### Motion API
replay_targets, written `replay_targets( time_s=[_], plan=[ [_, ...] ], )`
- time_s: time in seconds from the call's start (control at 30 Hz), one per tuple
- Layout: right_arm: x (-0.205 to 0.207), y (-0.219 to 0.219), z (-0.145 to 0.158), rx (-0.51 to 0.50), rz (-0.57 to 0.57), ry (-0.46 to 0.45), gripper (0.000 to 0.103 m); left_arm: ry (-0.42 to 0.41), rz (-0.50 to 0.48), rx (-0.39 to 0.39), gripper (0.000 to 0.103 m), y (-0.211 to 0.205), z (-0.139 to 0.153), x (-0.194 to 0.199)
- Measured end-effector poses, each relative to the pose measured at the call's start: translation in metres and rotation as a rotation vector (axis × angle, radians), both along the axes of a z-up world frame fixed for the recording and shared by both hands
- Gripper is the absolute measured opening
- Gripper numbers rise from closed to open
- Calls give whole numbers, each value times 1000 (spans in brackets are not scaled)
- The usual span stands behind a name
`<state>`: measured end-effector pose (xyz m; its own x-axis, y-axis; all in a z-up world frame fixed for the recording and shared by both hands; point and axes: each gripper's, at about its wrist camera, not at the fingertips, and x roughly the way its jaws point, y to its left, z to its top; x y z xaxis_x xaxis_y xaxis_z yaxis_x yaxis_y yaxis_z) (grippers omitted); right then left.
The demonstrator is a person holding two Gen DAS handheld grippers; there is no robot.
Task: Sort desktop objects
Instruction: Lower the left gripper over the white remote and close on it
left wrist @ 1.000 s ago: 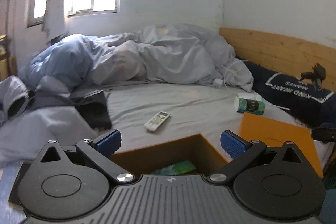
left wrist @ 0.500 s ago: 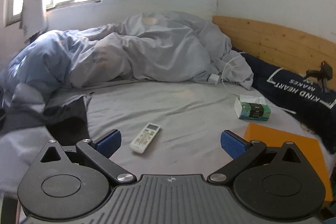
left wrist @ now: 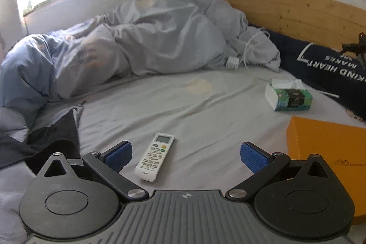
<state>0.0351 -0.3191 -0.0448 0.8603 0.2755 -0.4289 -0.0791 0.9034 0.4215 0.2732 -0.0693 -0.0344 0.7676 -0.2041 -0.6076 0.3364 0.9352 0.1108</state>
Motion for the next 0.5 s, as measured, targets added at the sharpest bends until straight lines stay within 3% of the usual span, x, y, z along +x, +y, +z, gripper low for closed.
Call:
replay_targets(
  time_s=[0.1, 0.5],
  plan=[
    [21, -21, 3, 18, 0, 15, 103, 24, -17, 25, 103, 0, -7, 12],
    [26, -16, -5, 49, -13, 47, 103, 120, -83, 118, 103, 2, -36, 71]
  ],
)
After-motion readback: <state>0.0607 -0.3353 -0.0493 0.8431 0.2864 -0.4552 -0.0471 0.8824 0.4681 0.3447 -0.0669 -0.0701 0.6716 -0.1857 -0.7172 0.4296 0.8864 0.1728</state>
